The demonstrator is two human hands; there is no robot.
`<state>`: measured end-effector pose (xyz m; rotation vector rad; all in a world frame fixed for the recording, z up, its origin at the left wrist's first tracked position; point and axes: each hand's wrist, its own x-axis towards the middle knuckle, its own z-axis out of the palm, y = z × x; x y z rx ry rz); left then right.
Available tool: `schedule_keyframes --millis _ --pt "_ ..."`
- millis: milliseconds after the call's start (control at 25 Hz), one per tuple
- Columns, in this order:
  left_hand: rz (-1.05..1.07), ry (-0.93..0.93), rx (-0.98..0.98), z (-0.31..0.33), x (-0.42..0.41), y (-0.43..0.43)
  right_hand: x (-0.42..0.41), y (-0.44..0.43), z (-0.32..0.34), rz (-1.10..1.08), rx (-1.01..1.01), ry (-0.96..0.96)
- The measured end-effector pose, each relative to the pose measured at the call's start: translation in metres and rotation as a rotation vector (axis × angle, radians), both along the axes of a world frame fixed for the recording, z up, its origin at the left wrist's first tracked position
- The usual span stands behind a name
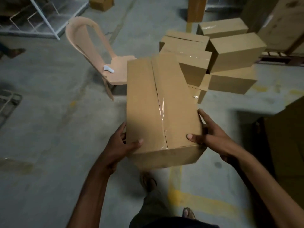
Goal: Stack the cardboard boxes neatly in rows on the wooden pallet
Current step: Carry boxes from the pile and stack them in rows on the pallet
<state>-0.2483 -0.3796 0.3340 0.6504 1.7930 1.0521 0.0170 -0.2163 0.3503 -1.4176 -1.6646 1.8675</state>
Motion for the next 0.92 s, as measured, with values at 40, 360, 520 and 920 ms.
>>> schedule_keyframes --millis 40,360,520,920 --pt "-0.01 0.032 0.026 0.003 0.028 -0.011 0.034 -0.012 0.001 -0.01 0.027 0.017" --pt "-0.253 0.064 0.116 0.022 0.163 -0.039 0.194 -0.118 0.01 -0.246 0.096 0.11" --pt "-0.398 0.011 0.087 0.018 0.207 -0.083 0.271 -0.2 0.015 -0.359 0.138 0.03" --pt "-0.698 -0.013 -0.008 0.026 0.371 -0.11 0.397 -0.365 0.024 -0.87 0.027 -0.023"
